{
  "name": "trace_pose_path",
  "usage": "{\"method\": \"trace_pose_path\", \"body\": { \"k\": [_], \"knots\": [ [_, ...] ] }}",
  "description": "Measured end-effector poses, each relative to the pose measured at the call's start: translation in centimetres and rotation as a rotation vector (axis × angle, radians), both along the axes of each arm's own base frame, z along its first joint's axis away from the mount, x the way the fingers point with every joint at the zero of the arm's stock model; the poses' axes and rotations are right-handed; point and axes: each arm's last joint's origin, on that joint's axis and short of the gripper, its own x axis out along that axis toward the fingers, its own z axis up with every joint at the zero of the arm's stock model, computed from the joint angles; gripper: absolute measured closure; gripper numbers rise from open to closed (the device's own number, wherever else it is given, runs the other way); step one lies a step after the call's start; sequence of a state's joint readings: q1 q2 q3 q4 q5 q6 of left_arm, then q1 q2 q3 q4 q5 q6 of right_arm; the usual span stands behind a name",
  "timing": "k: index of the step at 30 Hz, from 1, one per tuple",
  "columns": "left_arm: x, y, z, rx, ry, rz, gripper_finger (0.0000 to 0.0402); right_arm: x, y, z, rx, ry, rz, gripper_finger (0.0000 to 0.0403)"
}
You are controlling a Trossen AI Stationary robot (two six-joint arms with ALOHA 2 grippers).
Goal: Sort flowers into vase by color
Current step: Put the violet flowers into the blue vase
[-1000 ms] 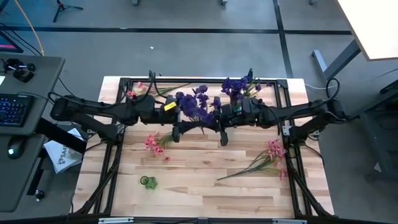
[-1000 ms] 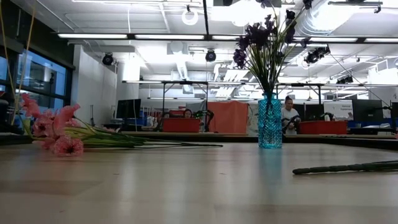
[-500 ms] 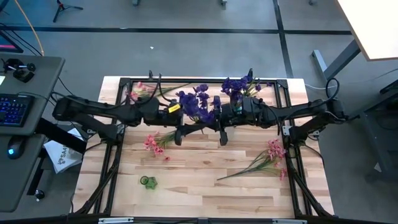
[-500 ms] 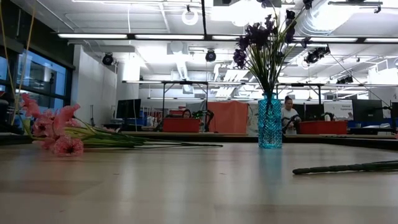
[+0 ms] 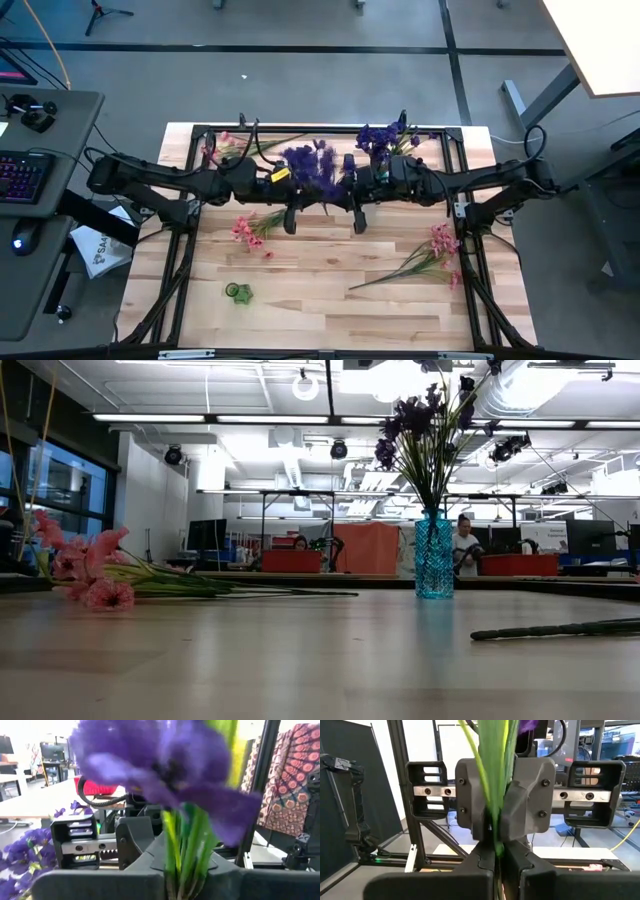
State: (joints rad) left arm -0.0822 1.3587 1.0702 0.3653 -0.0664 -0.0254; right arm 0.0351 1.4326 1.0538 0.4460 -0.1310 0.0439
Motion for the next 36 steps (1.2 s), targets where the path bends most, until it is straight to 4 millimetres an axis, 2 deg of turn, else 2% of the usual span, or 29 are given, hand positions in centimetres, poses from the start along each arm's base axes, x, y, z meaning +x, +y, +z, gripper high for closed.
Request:
{"method": "trace_pose_path", "body": {
  "k": [11,15,20,25,29,33,36],
  "knots": [
    [0.0,0.0,0.0,0.034,-0.005,-0.001,0.0398,0.0,0.0,0.1,0.006,-0.005,-0.001,0.0402],
    [0.0,0.3,0.0,0.029,-0.005,0.006,0.0400,0.0,-0.2,0.0,0.095,0.009,-0.021,0.0392],
    [-0.8,1.3,0.2,0.051,0.052,0.042,0.0401,-0.1,-0.5,-0.1,0.158,0.038,-0.041,0.0316],
    [-4.1,2.9,2.0,0.111,0.092,0.140,0.0401,-2.1,-1.0,1.4,0.060,0.055,-0.148,0.0221],
    [-6.6,3.9,3.2,0.135,0.054,0.210,0.0401,-4.1,-1.6,3.1,0.030,0.017,-0.215,0.0167],
    [-7.6,4.8,1.6,0.083,-0.045,0.260,0.0401,-6.6,-1.8,5.2,0.052,-0.043,-0.229,0.0146],
    [-7.2,5.4,-1.9,-0.025,-0.173,0.256,0.0401,-8.3,-1.6,6.2,0.059,-0.066,-0.255,0.0144]
  ]
}}
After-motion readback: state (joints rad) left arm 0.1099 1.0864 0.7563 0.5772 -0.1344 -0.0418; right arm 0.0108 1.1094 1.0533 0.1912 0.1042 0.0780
